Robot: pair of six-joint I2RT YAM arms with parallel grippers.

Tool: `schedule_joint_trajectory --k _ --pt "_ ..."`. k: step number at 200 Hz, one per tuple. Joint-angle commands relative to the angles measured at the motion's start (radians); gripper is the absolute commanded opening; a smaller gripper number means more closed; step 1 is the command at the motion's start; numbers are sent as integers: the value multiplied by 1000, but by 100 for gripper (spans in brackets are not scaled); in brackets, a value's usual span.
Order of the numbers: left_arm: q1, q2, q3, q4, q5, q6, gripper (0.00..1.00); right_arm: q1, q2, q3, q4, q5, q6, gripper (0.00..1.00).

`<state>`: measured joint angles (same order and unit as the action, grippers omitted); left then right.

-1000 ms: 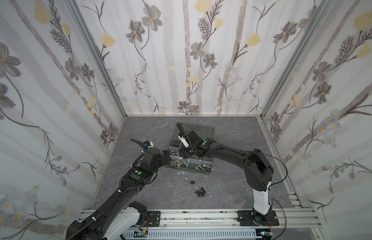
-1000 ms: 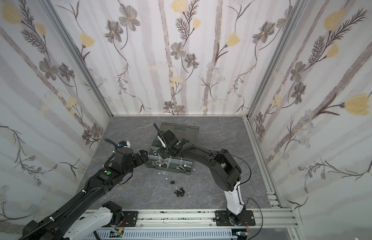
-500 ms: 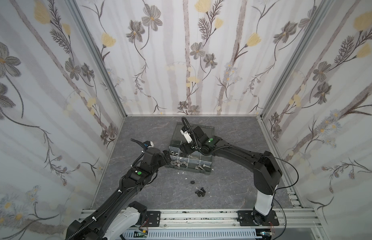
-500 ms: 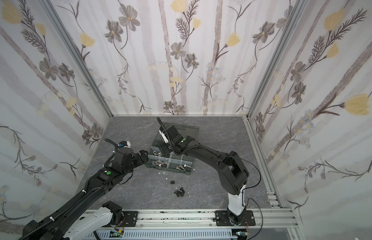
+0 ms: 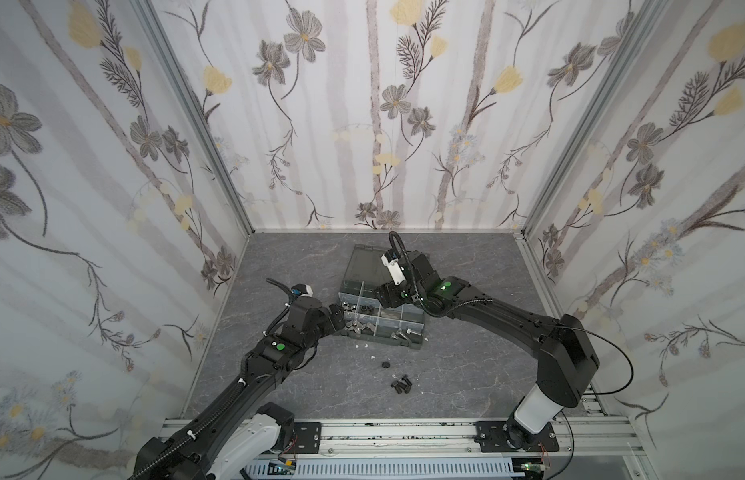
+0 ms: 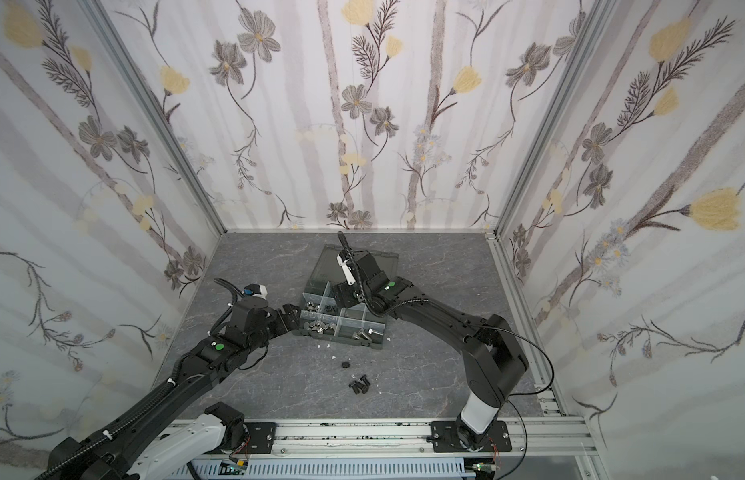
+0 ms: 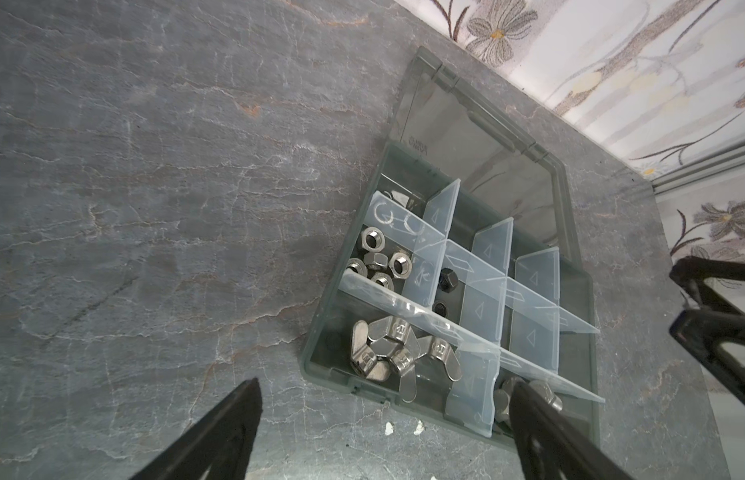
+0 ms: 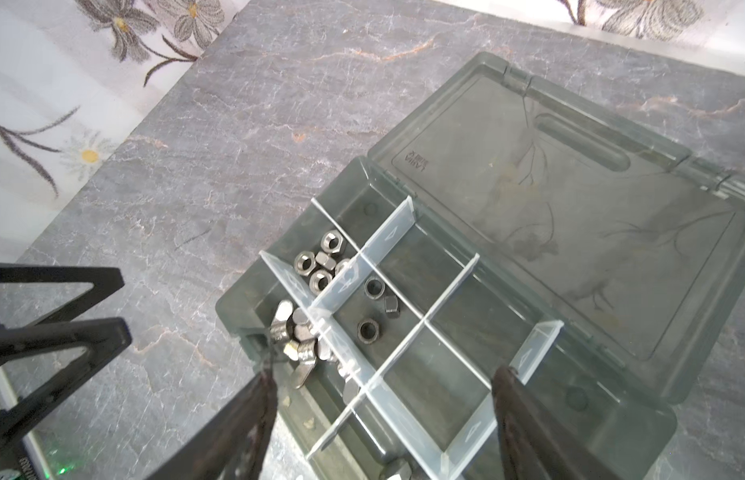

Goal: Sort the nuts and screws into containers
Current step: 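Withdraw the right gripper while the left gripper moves toward the black pile, then lower the left gripper onto a black hex nut and close on it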

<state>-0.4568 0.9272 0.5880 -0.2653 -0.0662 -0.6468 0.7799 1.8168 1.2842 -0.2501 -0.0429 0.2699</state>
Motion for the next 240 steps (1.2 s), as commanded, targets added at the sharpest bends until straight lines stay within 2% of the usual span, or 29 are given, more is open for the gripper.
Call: schedule_joint_trajectory --k 1,55,162,240 --pt "-3 10 -17 41 47 12 94 -15 -43 -63 70 2 45 81" --pt "-54 68 -22 68 82 12 92 -41 -135 -201 105 7 91 81" --pt "-338 345 68 121 73 27 88 -105 -289 -361 131 32 135 82" --pt "-463 498 107 112 112 -69 74 -129 -342 -420 146 28 150 82"
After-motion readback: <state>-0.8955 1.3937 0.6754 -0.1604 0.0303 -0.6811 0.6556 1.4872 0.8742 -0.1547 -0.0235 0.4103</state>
